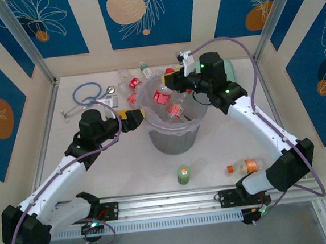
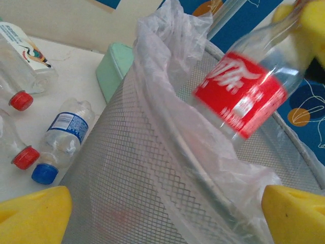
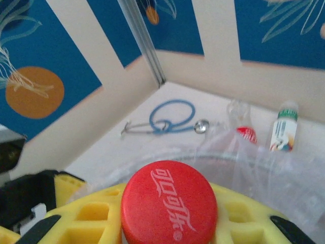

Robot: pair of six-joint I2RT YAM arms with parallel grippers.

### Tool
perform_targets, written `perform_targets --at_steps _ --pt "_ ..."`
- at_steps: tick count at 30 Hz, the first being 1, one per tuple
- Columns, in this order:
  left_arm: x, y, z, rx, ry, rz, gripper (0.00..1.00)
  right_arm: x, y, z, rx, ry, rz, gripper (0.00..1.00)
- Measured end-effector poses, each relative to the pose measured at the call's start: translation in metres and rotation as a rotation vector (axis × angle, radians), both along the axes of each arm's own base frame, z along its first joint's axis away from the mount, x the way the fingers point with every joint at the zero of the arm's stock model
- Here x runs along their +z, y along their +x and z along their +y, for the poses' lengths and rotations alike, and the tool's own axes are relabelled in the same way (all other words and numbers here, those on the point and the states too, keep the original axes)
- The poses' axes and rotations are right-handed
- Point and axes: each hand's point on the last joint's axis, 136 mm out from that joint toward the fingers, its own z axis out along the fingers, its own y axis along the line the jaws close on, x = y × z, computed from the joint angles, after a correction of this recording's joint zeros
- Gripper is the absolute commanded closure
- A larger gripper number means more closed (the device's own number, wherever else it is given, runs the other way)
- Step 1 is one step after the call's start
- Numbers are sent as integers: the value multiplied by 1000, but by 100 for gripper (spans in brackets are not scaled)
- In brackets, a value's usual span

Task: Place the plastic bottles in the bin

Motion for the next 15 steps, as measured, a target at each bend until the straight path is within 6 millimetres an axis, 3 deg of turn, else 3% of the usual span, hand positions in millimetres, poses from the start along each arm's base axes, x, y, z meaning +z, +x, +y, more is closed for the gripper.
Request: perform_targets --at_steps 4,10,15 --pt "-4 2 -1 1 -2 4 5 -30 3 6 -18 -7 37 100" --pt "-4 5 -2 4 -5 -4 6 -35 6 7 -56 30 26 98" --pt "-4 6 -4 1 -9 -10 6 -31 -2 3 -64 11 36 52"
